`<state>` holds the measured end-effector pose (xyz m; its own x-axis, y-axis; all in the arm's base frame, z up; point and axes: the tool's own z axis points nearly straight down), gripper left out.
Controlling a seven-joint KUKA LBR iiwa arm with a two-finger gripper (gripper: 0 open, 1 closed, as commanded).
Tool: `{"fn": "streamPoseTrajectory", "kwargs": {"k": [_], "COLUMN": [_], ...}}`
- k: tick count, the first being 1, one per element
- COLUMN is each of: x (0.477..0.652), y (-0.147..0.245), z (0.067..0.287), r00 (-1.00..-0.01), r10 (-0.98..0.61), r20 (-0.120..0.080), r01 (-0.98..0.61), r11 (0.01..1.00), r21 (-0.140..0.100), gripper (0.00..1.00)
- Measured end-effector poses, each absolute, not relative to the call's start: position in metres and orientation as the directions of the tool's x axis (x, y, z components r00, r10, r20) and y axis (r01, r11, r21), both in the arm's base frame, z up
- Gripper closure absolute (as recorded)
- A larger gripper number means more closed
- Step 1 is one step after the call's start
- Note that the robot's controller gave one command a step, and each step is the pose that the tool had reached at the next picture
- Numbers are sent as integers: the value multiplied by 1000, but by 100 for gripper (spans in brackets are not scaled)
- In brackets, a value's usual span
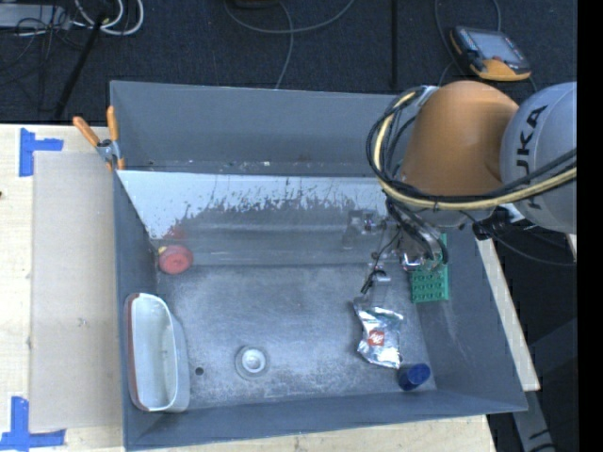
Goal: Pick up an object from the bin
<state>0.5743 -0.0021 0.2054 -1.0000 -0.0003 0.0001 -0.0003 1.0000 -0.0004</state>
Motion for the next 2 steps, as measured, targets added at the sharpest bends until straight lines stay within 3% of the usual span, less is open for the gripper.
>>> {"fn": "streamPoseTrajectory", "kwargs": {"k": [1, 2], "x": [575, 536], "y": [-70, -87], "z": [81, 69], "r00": [-986, -946], "r10": [-169, -325], "r20": [8, 3], "r01": [-169, -325], "r11": [986, 946], "r21": [1, 1], "gripper": [0, 0]}}
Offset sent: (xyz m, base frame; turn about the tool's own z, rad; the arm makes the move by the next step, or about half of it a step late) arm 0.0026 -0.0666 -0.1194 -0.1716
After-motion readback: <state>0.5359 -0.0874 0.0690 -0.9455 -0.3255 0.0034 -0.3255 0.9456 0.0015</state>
